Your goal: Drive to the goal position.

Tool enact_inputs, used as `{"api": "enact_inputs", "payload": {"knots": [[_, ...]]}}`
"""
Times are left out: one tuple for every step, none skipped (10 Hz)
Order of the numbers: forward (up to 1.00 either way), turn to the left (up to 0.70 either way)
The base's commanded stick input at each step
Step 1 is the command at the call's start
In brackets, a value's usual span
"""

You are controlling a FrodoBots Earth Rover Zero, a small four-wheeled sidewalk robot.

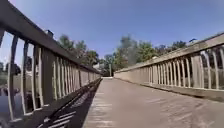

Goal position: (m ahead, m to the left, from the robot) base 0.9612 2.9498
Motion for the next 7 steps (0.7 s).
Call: {"api": "enact_inputs", "payload": {"knots": [[0.45,0.02],[0.45,0.02],[0.45,0.02],[0.45,0.02],[0.45,0.02],[0.45,0.02],[0.45,0.02]]}}
